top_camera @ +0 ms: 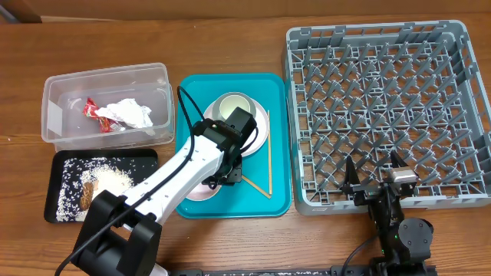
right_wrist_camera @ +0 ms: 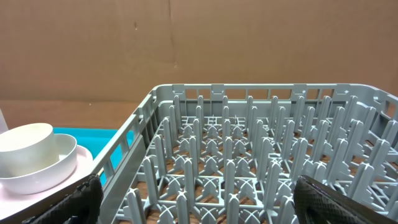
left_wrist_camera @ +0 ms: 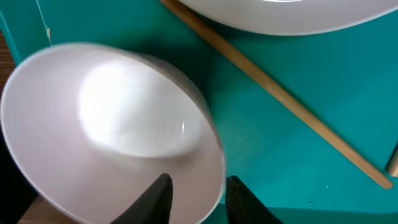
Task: Sort waste into correct bins and load items into the dishwasher
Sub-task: 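Return the empty pink bowl to the teal tray with left gripper, then grasp the cream cup on the white plate with the left gripper and lift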
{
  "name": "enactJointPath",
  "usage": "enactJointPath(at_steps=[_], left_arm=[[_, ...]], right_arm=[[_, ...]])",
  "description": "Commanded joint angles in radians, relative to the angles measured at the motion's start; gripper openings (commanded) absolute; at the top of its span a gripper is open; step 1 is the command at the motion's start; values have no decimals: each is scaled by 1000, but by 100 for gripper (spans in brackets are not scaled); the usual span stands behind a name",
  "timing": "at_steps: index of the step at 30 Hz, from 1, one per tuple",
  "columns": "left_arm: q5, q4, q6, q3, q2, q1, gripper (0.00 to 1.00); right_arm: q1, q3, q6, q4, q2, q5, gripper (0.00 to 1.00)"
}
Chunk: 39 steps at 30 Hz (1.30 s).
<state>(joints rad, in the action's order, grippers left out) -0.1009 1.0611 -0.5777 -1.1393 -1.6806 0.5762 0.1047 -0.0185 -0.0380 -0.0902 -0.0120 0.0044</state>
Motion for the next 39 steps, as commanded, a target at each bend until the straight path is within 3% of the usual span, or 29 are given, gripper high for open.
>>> enactJointPath(at_steps=[1,12,17,18,19,21,32,39], left_arm=[[-46,9,-5,-5,-4,0,31],[-61,72,6,-216,-4,-56,27],[-66,13,5,-302,-4,-98,31],[-66,-17,4,-302,-4,-105,45],[-68,-50,3,-301,-5,-113,53],[-68,-104,1,-301,-14,-130,56],[-57,-263,-6,-301,-149,-164,54],[-51,-290,-6,-301,-203,-164,40]], right_arm=[[-3,11,-4,6,9,2,100],[-3,11,-4,6,9,2,100],[-3,11,-4,6,9,2,100],[-3,11,-4,6,9,2,100],[-3,11,-4,6,9,2,100],[-3,11,-4,6,9,2,100],[-3,11,-4,6,9,2,100],[-3,11,-4,6,9,2,100]])
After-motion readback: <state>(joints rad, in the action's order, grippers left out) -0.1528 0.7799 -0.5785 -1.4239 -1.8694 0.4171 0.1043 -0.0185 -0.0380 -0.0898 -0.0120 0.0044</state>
